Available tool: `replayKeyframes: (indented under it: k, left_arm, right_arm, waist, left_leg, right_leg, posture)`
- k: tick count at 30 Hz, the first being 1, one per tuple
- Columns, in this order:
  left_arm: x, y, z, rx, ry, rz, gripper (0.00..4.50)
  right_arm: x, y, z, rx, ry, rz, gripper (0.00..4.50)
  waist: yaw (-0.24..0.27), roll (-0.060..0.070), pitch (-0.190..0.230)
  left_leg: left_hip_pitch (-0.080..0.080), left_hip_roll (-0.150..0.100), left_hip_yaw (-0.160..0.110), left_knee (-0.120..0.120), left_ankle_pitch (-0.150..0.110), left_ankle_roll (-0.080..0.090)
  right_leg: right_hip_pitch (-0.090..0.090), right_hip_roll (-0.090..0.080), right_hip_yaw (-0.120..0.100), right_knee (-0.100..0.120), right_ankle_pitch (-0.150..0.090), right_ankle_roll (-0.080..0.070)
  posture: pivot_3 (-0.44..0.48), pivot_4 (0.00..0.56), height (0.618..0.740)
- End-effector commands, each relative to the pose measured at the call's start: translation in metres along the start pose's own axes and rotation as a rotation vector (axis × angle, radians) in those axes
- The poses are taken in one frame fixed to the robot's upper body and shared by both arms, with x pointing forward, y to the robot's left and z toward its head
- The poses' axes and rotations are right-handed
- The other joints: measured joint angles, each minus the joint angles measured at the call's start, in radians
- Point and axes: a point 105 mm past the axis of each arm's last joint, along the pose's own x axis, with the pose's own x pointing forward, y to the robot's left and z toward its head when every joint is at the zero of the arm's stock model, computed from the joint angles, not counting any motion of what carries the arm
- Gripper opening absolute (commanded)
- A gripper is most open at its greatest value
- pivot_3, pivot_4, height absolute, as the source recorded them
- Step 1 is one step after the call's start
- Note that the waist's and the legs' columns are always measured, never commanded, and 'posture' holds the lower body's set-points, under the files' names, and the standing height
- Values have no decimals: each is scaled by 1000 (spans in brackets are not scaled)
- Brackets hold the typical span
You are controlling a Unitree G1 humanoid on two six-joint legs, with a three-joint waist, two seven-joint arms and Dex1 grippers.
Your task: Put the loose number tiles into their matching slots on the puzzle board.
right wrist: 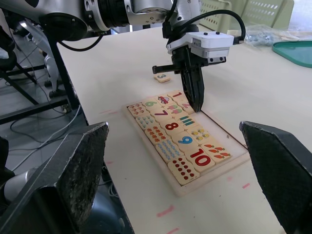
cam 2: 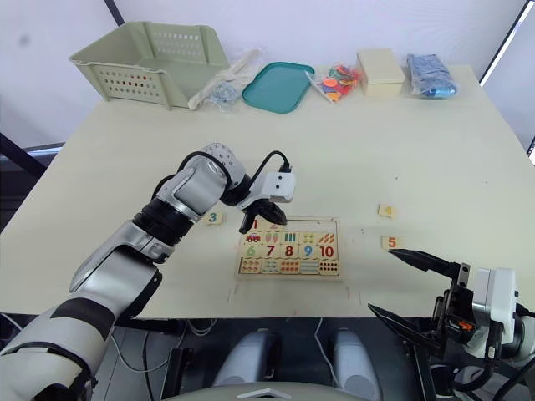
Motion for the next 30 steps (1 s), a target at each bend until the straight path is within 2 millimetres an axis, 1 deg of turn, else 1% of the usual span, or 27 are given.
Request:
replayKeyframes:
  k: [1, 11, 15, 16, 18, 21, 24, 26, 30]
  left_arm:
    - [-4, -1, 1, 21, 4, 2, 20]
    - [-6, -2, 5, 17, -10, 5, 20]
    - [-13, -1, 18, -6, -96, 7, 20]
    - [-24, 2, 25, -42, -170, 22, 20]
    - [-44, 3, 32, -108, -274, 41, 20]
    - [-69, 3, 34, -191, -390, 80, 20]
    - [-91, 6, 36, -276, -528, 165, 20]
    - [-101, 5, 33, -319, -596, 224, 20]
    - [-116, 0, 16, -383, -696, 386, 20]
  right_arm:
    - [2, 2, 6, -33, -14, 11, 4500]
    - [1, 3, 6, -31, -14, 12, 4500]
    - [2, 2, 6, -33, -14, 11, 4500]
    - [2, 2, 7, -33, -16, 10, 4500]
    - [3, 3, 7, -31, -19, 8, 4500]
    - [3, 1, 8, -31, -28, -3, 4500]
    - [7, -4, 10, -18, -58, -31, 4500]
    - [10, -9, 9, -2, -64, -59, 4500]
    - [19, -19, 9, -26, -86, -118, 4500]
  waist:
    - [0, 0, 0]
    - [0, 0, 0]
    - [0, 0, 0]
    - [0, 0, 0]
    - [0, 0, 1]
    - [-6, 0, 0]
    - [-4, 0, 0]
    - [-3, 0, 0]
    - [-2, 1, 0]
  left_leg:
    - [0, 0, 0, 0, 0, 0]
    - [0, 0, 0, 0, 0, 0]
    - [0, 0, 0, 0, 0, 0]
    - [0, 0, 0, 0, 0, 0]
    - [-1, 0, 0, 0, 0, 0]
    - [0, 1, 0, 0, 0, 0]
    - [0, 1, 0, 0, 0, 0]
    - [0, 1, 0, 0, 0, 0]
    - [0, 2, -1, 0, 0, 0]
  right_leg:
    - [0, 0, 0, 0, 0, 0]
    - [0, 0, 0, 0, 0, 0]
    - [0, 0, 0, 0, 0, 0]
    - [0, 0, 0, 0, 0, 0]
    - [0, 0, 0, 0, 0, 0]
    - [0, 0, 0, 0, 0, 0]
    - [0, 0, 0, 0, 0, 0]
    - [0, 0, 0, 0, 0, 0]
    - [0, 0, 0, 1, 0, 0]
  posture:
    - [0, 150, 740]
    - [0, 150, 740]
    - [0, 150, 740]
    - [0, 150, 740]
    - [0, 150, 740]
    - [0, 150, 740]
    - [0, 150, 740]
    - [0, 150, 740]
    - [0, 150, 740]
